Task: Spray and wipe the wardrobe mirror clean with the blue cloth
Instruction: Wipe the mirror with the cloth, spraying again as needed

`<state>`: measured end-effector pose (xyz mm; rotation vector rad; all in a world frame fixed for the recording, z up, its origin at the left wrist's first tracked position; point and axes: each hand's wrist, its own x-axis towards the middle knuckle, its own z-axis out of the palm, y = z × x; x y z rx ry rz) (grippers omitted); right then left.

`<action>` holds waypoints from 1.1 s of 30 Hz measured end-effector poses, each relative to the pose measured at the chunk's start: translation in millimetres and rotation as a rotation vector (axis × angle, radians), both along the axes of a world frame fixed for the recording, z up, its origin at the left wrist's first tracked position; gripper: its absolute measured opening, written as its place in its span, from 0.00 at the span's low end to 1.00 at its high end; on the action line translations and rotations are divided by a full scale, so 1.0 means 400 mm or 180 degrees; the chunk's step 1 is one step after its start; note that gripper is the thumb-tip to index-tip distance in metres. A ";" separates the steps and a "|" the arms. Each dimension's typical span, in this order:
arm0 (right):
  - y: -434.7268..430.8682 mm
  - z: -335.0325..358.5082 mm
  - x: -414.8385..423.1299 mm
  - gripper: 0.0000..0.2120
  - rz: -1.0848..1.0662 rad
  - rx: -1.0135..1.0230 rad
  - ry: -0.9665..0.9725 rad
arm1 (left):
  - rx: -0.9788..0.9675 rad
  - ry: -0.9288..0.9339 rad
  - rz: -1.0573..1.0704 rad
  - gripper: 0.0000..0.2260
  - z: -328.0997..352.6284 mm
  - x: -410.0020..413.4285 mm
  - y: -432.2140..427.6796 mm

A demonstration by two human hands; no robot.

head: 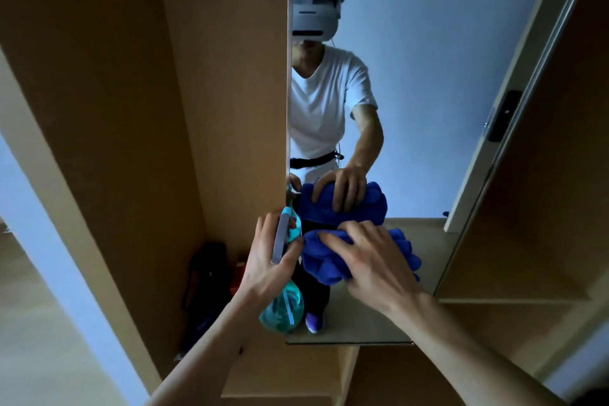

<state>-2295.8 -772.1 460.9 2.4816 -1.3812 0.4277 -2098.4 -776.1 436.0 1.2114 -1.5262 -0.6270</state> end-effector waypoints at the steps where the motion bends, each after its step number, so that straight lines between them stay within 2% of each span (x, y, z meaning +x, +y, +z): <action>1: 0.005 0.025 -0.001 0.34 -0.0043 -0.0098 0.0022 | -0.0091 0.0002 -0.0013 0.11 0.029 0.001 0.006; 7: 0.012 0.151 -0.018 0.35 -0.0158 -0.0526 0.0030 | -0.0557 0.0013 -0.0129 0.20 0.139 -0.011 0.046; 9: 0.015 0.197 -0.031 0.37 -0.0161 -0.0698 -0.0009 | -0.0566 0.0057 -0.0209 0.18 0.179 -0.027 0.055; 12: 0.013 0.269 -0.051 0.37 -0.0203 -0.0946 0.0023 | -0.0661 0.0102 -0.0278 0.08 0.251 -0.061 0.061; 14: 0.010 0.319 -0.069 0.38 -0.0200 -0.1185 0.0088 | -0.0825 0.0101 -0.0310 0.06 0.302 -0.083 0.064; 20: 0.005 0.482 -0.121 0.32 -0.0198 -0.1692 0.0153 | -0.1162 0.0006 -0.0249 0.10 0.448 -0.151 0.064; 24: -0.012 0.595 -0.156 0.22 -0.0190 -0.2162 0.0200 | -0.1347 0.0036 -0.0121 0.11 0.549 -0.196 0.060; 29: -0.036 0.720 -0.194 0.24 -0.0054 -0.2701 0.0172 | -0.1464 0.0226 0.0073 0.15 0.675 -0.243 0.074; 33: -0.055 0.806 -0.202 0.25 0.0005 -0.2958 0.0126 | -0.1621 0.0406 0.0152 0.12 0.764 -0.264 0.070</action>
